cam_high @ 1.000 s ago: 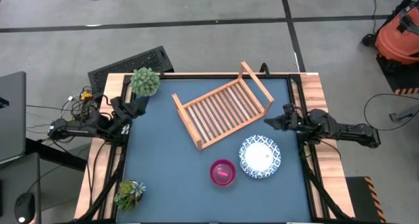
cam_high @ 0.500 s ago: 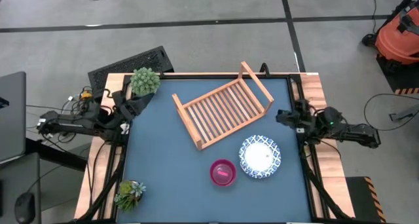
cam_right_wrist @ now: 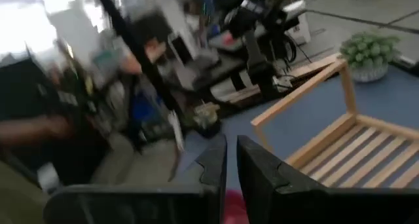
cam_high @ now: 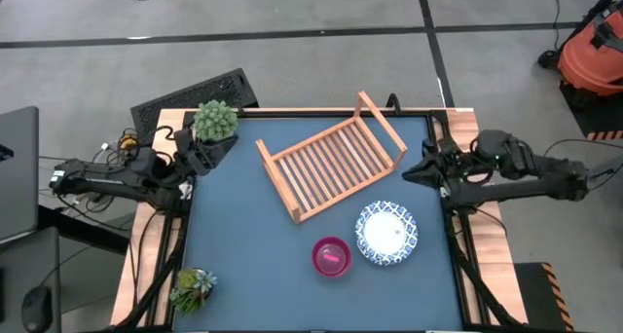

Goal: Place and stack bowls onto a shelf
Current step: Put the pink bowl on the shelf

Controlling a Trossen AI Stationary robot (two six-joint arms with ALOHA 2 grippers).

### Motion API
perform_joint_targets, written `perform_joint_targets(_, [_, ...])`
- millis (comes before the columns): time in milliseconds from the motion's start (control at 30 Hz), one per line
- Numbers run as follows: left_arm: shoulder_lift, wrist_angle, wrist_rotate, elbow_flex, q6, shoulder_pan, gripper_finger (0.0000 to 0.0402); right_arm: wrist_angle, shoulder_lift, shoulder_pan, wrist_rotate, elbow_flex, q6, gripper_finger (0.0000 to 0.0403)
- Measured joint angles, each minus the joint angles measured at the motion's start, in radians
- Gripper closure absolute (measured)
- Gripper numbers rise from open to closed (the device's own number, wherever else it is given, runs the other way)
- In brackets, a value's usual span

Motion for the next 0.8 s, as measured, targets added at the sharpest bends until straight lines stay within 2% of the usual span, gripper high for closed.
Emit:
perform_joint_targets(167, [-0.002,-0.002,0.044,0.02,0.01,0.0,0.0127,-0.148,0.192,0.046,0.057,0.172,-0.116,0.0342])
perform_joint_targets(300, [-0.018,-0.039,0.082,0.02,0.01,0.0,0.0127,-0.266,0.34,0.089,0.156,0.242,-0.086,0.034])
perform_joint_targets(400, [-0.031,-0.077,0.111,0.02,-0.003,0.0,0.0127,-0.284,0.441,0.125,0.185,0.25,-0.041,0.0324])
perform_joint_targets(533, [-0.042,-0.124,0.162,0.02,-0.008,0.0,0.0127,-0.259,0.592,0.162,0.226,0.251,0.013,0.028])
perform_joint_targets(667, [-0.041,-0.172,0.164,0.02,0.021,0.0,0.0127,-0.181,0.749,0.188,0.227,0.251,0.04,0.0235])
perform_joint_targets(800, [-0.04,-0.224,0.156,0.02,0.035,0.0,0.0127,-0.148,0.893,0.231,0.216,0.278,0.039,0.0215])
